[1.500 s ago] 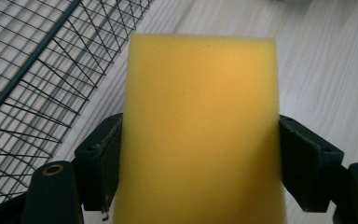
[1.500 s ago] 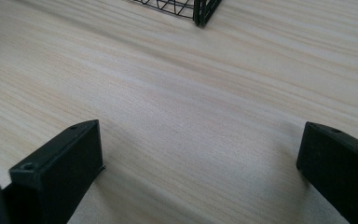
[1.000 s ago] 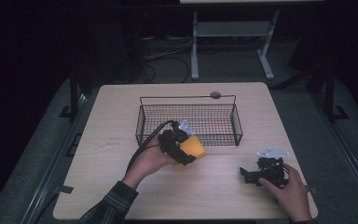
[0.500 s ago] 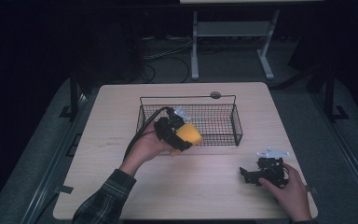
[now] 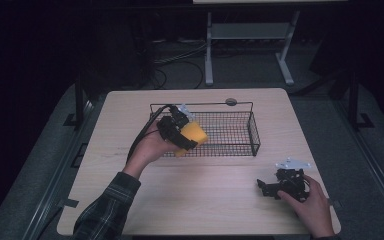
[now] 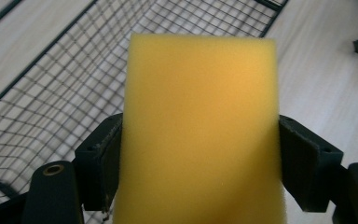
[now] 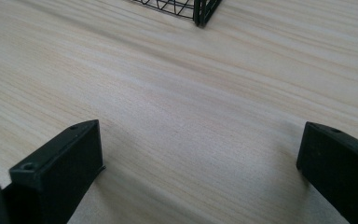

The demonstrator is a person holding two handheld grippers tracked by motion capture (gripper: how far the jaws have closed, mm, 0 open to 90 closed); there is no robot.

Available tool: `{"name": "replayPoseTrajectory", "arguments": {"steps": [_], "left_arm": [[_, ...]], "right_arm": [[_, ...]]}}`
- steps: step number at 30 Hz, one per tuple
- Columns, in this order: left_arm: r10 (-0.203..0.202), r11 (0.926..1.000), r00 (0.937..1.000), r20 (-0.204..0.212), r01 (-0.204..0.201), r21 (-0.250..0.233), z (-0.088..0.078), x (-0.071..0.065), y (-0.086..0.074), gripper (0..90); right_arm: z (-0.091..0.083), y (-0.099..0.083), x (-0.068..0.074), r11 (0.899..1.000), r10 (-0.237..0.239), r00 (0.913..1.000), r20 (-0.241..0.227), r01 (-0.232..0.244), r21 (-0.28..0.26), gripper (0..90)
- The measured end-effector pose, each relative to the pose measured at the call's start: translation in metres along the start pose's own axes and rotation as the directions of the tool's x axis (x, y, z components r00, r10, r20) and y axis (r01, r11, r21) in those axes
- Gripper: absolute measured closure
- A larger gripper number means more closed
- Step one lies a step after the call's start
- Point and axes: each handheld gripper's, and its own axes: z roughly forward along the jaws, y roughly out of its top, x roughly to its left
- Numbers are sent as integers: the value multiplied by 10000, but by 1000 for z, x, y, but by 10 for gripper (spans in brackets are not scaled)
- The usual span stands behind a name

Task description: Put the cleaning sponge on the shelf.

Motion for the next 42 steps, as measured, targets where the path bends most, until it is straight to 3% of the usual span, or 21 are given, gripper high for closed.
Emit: {"name": "replayPoseTrajectory", "arguments": {"steps": [9, 20, 23, 42], "left_arm": [[-354, 9994, 9984, -441, 352, -61, -6, 22, -2, 239], [-887, 9961, 9913, -973, 882, -96, -7, 52, -8, 239], [-1169, 9931, 9875, -1054, 1159, -157, -1, 60, -11, 239], [-1593, 9870, 9816, -1055, 1605, 21, 27, 84, -20, 239]], "right_arm": [[0, 0, 0, 10000, -23, 10000, -6, 23, -8, 0], [0, 0, 0, 10000, -27, 10000, -13, 27, -11, 0], [0, 0, 0, 10000, -26, 10000, -13, 26, -11, 0], [0, 0, 0, 10000, -20, 10000, -13, 20, -8, 0]]}}
